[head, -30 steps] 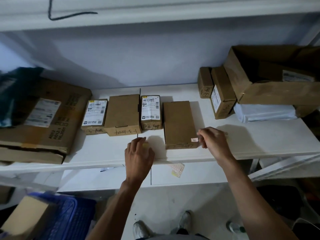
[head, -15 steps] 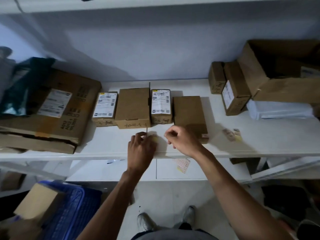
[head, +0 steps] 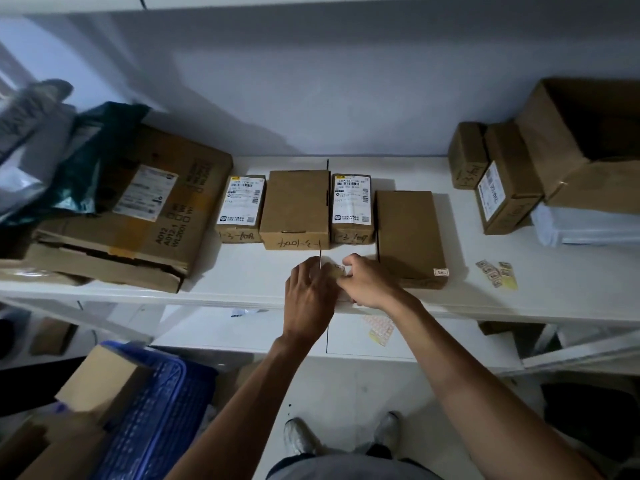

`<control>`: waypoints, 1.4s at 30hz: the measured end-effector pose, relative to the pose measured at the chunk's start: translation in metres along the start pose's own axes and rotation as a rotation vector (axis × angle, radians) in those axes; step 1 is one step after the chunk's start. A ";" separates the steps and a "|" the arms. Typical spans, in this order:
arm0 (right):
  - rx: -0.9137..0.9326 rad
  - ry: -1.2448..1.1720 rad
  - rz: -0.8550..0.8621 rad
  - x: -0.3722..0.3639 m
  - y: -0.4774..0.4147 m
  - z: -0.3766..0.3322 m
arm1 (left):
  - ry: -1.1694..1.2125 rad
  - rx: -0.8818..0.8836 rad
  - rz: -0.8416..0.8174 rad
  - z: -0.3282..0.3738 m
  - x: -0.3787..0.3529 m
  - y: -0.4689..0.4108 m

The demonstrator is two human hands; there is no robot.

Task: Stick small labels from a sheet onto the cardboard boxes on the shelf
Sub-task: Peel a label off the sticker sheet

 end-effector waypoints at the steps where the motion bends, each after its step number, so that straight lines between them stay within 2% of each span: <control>1: -0.006 -0.003 0.002 -0.001 0.000 -0.002 | 0.011 -0.007 0.002 0.000 0.001 0.000; 10: -0.015 -0.103 0.044 -0.002 0.003 -0.010 | 0.130 0.002 0.026 0.005 0.011 -0.004; 15: -0.018 -0.134 0.061 -0.001 0.006 -0.009 | 0.154 -0.090 0.062 0.015 0.019 -0.011; 20: -0.019 -0.204 0.058 -0.003 0.003 -0.004 | 0.422 0.262 -0.097 0.017 0.020 -0.020; 23: 0.011 -0.296 0.091 -0.001 0.006 -0.002 | 0.647 0.418 -0.085 0.006 0.019 -0.022; 25: 0.037 -0.333 0.145 0.005 0.011 -0.003 | 0.904 0.525 -0.081 0.002 0.021 -0.025; 27: 0.080 -0.356 0.218 0.011 0.015 -0.004 | 1.130 0.579 -0.102 0.005 0.026 -0.026; 31: 0.160 -0.387 0.341 0.023 0.018 -0.003 | 1.336 0.592 -0.156 0.009 0.033 -0.025; 36: 0.250 -0.435 0.378 0.029 0.024 -0.002 | 1.373 0.560 -0.218 0.016 0.037 -0.023; 42: 0.302 -0.434 0.417 0.032 0.029 0.004 | 1.312 0.521 -0.247 0.022 0.041 -0.025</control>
Point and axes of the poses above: each hand's wrist, its own y-axis away from the middle knuckle, its own x-axis out of the back of the hand, z = x × y, the point moved 4 cm from there along -y, towards the middle knuckle, and after that the axes turned 5 degrees about -z, right-handed, at the moved point
